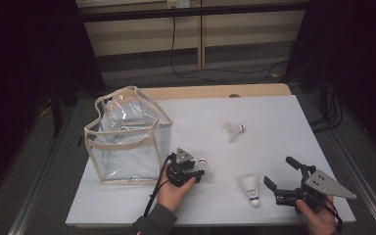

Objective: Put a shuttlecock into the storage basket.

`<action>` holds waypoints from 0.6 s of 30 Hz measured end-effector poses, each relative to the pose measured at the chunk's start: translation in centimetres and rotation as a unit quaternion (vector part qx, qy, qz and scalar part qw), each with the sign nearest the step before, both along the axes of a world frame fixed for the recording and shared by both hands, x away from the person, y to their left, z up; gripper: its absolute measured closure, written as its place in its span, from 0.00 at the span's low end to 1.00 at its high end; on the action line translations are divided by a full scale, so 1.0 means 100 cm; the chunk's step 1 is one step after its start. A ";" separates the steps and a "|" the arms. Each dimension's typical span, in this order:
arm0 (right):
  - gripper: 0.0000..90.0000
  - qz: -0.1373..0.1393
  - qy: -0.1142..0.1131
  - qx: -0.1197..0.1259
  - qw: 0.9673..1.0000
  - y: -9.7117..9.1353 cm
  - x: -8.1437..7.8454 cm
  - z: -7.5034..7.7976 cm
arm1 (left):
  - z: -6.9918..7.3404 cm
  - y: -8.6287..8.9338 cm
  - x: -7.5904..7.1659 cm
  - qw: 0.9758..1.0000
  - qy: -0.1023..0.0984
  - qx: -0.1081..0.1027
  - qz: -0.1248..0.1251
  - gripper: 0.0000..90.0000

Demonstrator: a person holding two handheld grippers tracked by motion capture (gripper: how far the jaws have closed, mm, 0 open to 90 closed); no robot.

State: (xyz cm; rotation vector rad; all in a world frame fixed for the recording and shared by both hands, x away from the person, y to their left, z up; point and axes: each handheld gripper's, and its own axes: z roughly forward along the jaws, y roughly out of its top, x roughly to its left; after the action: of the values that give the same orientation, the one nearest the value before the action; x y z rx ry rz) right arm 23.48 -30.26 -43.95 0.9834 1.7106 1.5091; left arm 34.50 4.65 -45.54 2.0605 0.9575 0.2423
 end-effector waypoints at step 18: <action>0.02 0.000 -0.002 0.001 1.000 -0.001 0.000 0.000 | -0.001 0.001 0.003 1.000 0.008 0.002 -0.001 0.81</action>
State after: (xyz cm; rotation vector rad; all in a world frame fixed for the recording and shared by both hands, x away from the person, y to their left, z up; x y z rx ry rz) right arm 23.45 -30.32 -43.90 0.9802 1.7063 1.5123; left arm 34.76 4.76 -45.63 2.0698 0.9660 0.2276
